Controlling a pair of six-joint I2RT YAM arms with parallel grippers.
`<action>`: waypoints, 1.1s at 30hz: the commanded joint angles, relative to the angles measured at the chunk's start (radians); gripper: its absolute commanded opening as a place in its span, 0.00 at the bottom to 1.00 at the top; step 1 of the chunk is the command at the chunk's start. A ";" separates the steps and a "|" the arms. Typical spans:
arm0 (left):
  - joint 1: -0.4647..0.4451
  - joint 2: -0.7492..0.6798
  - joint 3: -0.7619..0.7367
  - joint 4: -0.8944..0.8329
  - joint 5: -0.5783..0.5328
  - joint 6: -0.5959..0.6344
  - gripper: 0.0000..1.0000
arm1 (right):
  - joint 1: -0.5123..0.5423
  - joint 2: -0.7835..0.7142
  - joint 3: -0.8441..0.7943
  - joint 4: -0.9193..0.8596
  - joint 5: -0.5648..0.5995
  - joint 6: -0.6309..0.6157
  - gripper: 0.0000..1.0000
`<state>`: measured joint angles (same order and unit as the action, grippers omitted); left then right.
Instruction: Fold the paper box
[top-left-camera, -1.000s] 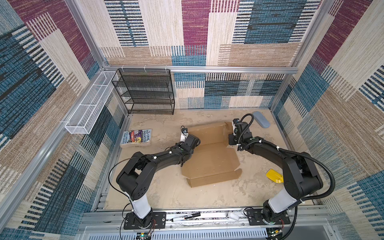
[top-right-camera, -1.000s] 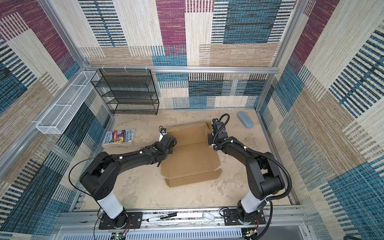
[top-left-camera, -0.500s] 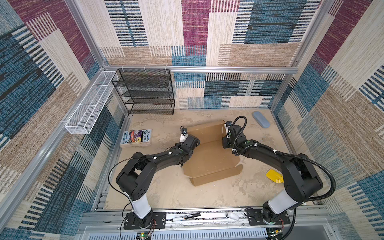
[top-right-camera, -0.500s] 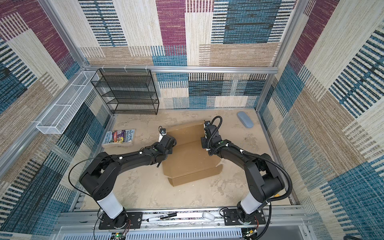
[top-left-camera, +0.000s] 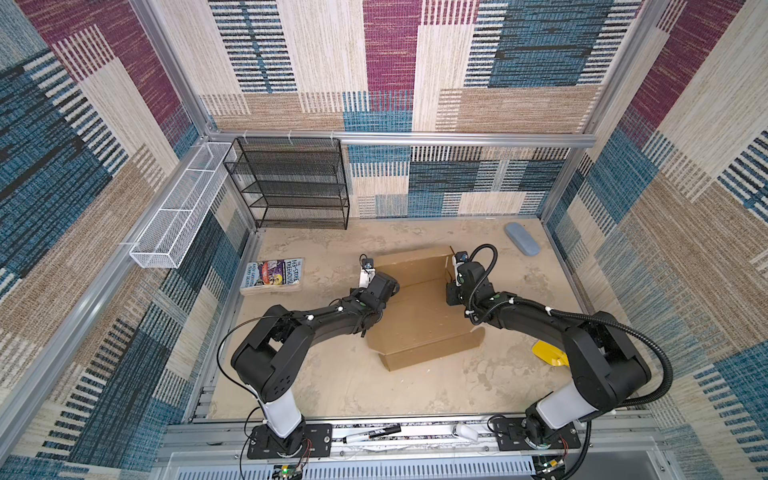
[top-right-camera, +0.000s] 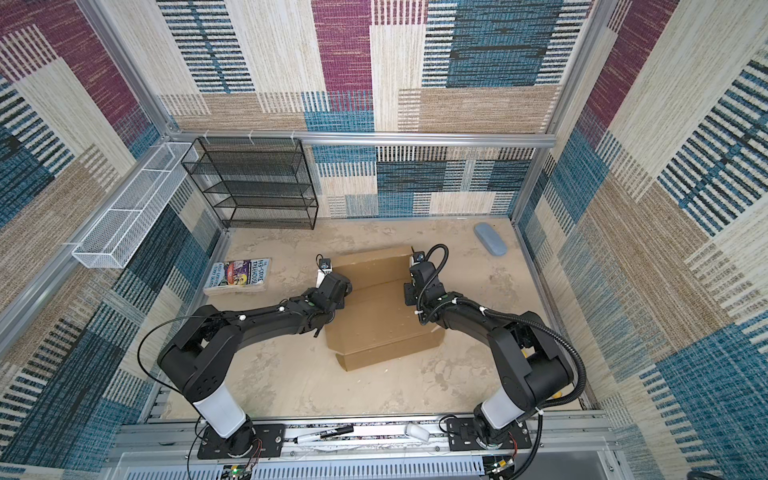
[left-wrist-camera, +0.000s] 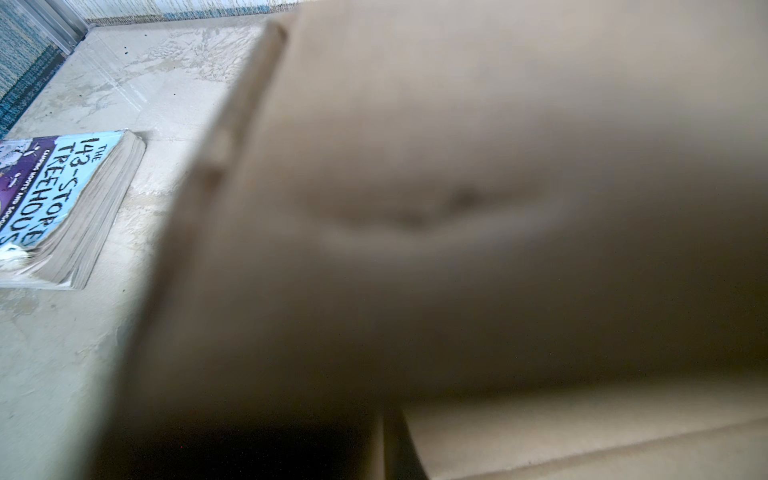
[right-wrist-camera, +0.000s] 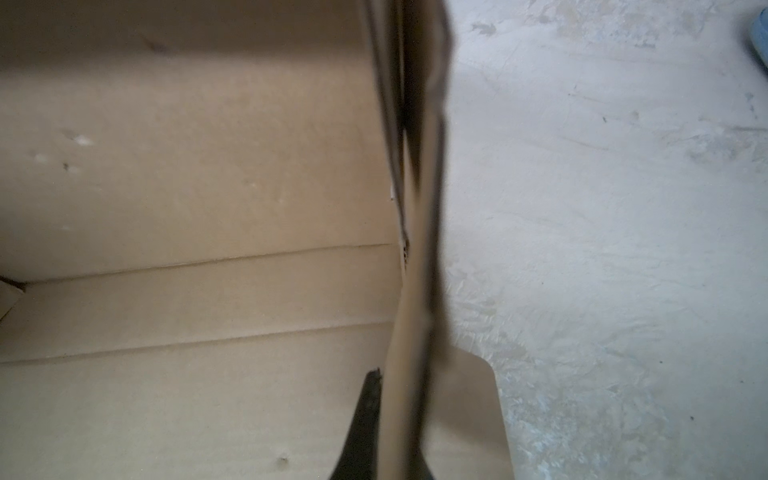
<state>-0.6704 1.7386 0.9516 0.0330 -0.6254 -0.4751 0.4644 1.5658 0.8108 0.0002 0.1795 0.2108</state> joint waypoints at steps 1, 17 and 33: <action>0.000 0.004 -0.008 -0.054 0.029 0.015 0.00 | 0.003 0.006 -0.025 -0.143 -0.027 0.034 0.01; -0.001 0.005 -0.012 -0.047 0.029 0.028 0.00 | 0.005 -0.012 -0.026 -0.162 0.000 0.045 0.09; -0.001 0.002 -0.015 -0.042 0.027 0.036 0.00 | 0.005 -0.022 -0.013 -0.175 0.012 0.044 0.19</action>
<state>-0.6724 1.7390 0.9394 0.0605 -0.6289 -0.4706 0.4690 1.5455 0.7986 -0.0795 0.1871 0.2455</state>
